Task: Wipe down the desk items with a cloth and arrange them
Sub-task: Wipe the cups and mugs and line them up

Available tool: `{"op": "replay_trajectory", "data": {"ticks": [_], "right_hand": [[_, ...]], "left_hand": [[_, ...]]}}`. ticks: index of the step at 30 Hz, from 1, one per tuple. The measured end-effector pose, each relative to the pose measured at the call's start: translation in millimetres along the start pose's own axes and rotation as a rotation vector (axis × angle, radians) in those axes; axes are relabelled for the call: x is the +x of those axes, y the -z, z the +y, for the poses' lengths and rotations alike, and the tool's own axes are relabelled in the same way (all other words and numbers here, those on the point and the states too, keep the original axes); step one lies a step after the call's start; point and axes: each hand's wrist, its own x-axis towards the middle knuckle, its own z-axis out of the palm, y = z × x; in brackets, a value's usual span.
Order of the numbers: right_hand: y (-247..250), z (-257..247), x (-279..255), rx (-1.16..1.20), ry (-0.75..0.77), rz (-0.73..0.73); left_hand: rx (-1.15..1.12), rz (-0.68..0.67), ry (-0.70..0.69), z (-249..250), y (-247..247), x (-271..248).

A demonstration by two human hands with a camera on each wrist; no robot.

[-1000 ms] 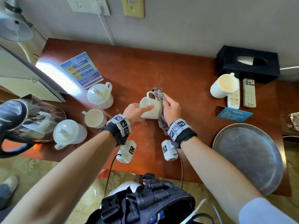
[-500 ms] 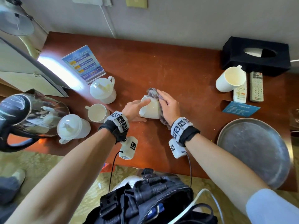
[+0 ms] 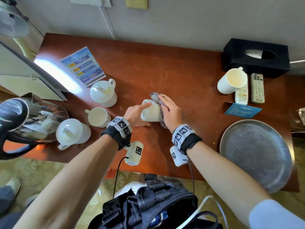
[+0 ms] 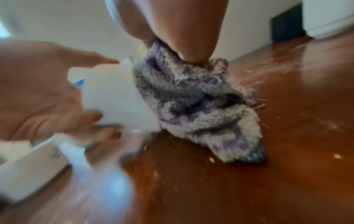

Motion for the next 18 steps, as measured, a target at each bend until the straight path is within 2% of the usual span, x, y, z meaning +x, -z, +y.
{"op": "replay_trajectory", "data": {"ticks": [3,5,10,15,18], "right_hand": [[7.6,0.9,18.6,0.041,-0.271,0.016],[22.0,3.6,18.0,0.069,-0.359,0.018],[72.0,5.2,-10.6,-0.020,-0.340,0.090],[119.6,3.8,-29.3,-0.043,-0.314,0.287],[141.3,5.8,-36.8,-0.005,-0.337,0.348]], "left_hand": [[0.064,0.027,-0.043,-0.2,-3.2,-0.7],[0.178,0.052,-0.104,1.6,-10.4,-2.2],[0.415,0.086,-0.276,18.9,-44.3,-12.4],[0.490,0.044,-0.356,34.6,-81.9,-23.7],[0.545,0.033,-0.376,43.2,-101.4,-25.7]]}}
